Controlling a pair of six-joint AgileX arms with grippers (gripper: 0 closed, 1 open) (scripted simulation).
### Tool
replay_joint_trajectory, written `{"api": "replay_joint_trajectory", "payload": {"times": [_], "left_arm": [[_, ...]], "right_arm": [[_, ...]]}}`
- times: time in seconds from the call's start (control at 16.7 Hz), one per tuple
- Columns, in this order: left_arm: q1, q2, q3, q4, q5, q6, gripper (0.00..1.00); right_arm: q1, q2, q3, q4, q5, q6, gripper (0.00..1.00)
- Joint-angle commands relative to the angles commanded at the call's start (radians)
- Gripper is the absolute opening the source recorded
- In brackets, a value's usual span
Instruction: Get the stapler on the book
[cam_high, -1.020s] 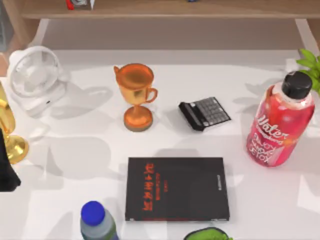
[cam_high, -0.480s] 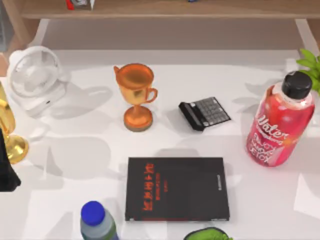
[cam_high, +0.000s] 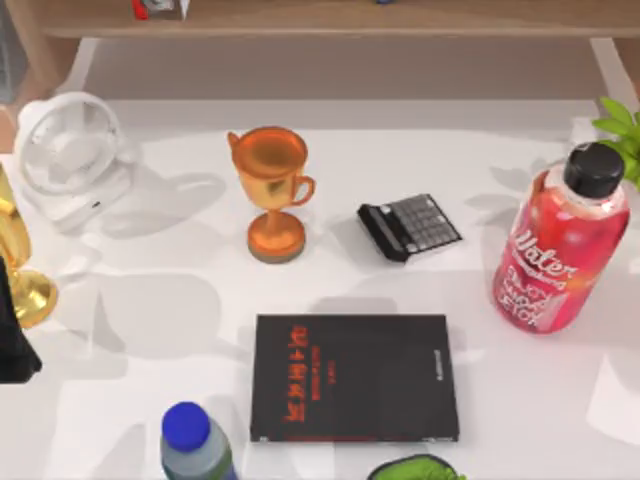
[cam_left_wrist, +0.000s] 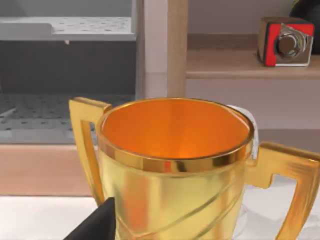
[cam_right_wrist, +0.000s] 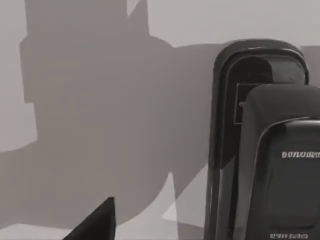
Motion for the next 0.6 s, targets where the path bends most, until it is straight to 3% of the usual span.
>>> {"api": "replay_joint_trajectory", "payload": {"times": [0.36, 0.6], "left_arm": [[0.0, 0.0, 0.0, 0.0, 0.0, 0.0, 1.0], [0.0, 0.0, 0.0, 0.0, 0.0, 0.0, 1.0]], "right_arm": [[0.003, 0.017, -0.017, 0.03, 0.001, 0.003, 1.0], [0.003, 0.017, -0.017, 0.03, 0.001, 0.003, 0.7]]}}
